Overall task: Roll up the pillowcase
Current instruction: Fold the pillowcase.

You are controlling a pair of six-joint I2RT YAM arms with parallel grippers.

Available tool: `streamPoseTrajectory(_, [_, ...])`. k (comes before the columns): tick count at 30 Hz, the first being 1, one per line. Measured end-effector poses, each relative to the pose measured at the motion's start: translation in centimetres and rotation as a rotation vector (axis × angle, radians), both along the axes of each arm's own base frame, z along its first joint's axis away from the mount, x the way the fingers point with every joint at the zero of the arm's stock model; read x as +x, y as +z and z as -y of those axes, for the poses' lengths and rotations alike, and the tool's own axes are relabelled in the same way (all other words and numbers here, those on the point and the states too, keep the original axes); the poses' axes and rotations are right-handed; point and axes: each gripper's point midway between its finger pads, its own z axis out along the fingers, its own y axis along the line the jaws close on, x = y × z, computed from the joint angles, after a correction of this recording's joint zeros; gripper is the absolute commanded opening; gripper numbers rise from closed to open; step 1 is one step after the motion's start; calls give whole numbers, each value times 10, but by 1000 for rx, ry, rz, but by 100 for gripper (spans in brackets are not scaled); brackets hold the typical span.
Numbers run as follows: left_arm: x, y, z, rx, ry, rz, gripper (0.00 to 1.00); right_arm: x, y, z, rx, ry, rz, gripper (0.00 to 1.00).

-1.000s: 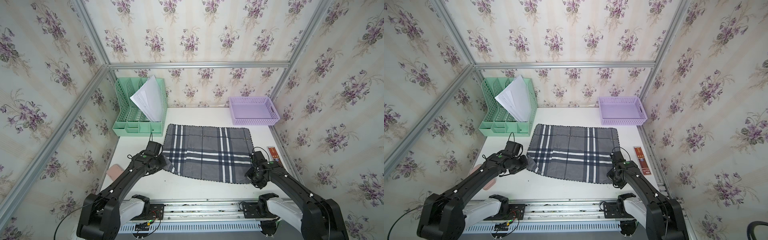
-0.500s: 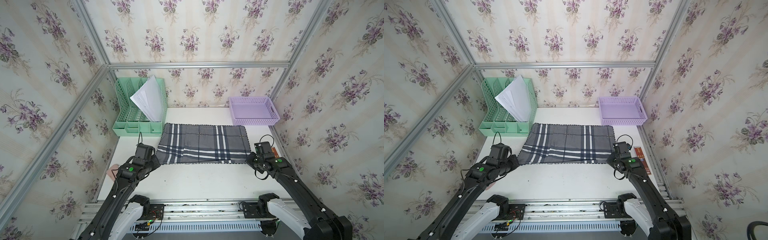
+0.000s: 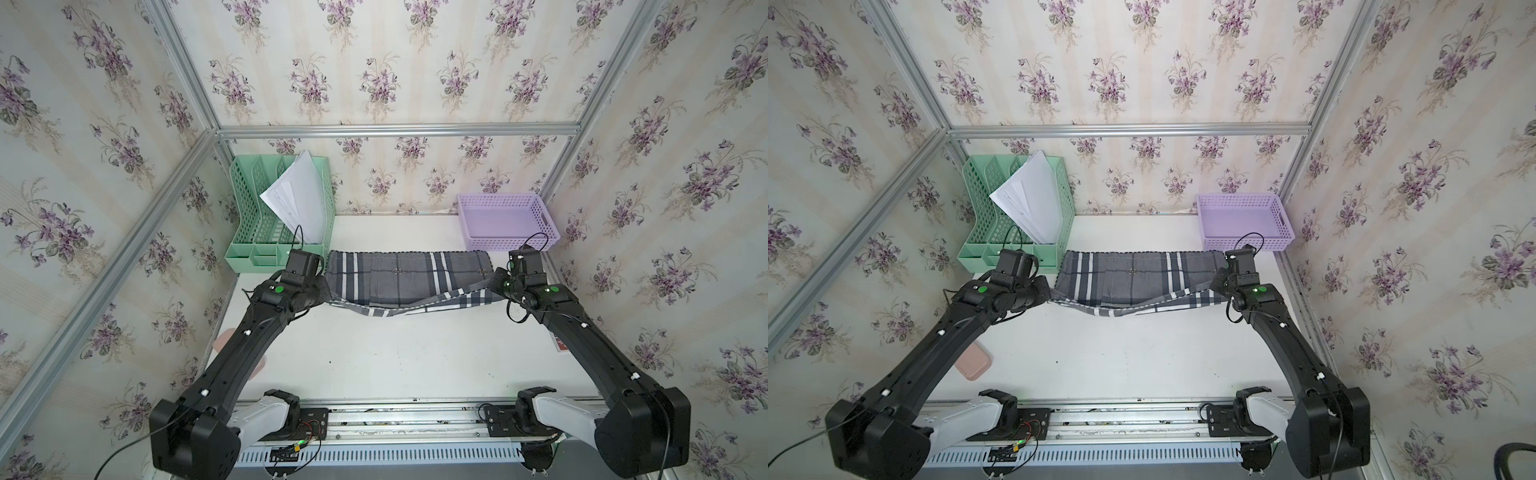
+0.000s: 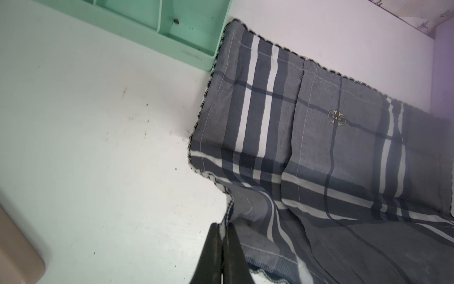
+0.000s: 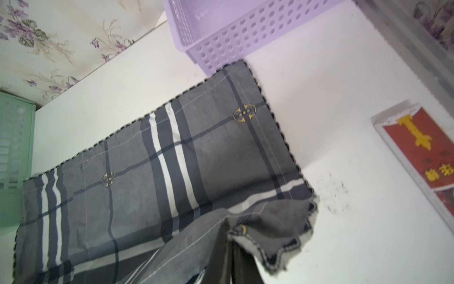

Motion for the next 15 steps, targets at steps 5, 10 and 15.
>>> streamPoseTrajectory(5, [42, 2, -1, 53, -26, -4, 0, 35, -8, 18, -41, -22, 11, 0])
streamPoseTrajectory(10, [74, -15, -3, 106, -51, -43, 0, 69, -7, 15, -87, 20, 33, 0])
streamPoseTrajectory(15, [102, -25, -1, 153, -80, -68, 0, 91, -9, 17, -139, 42, 50, 0])
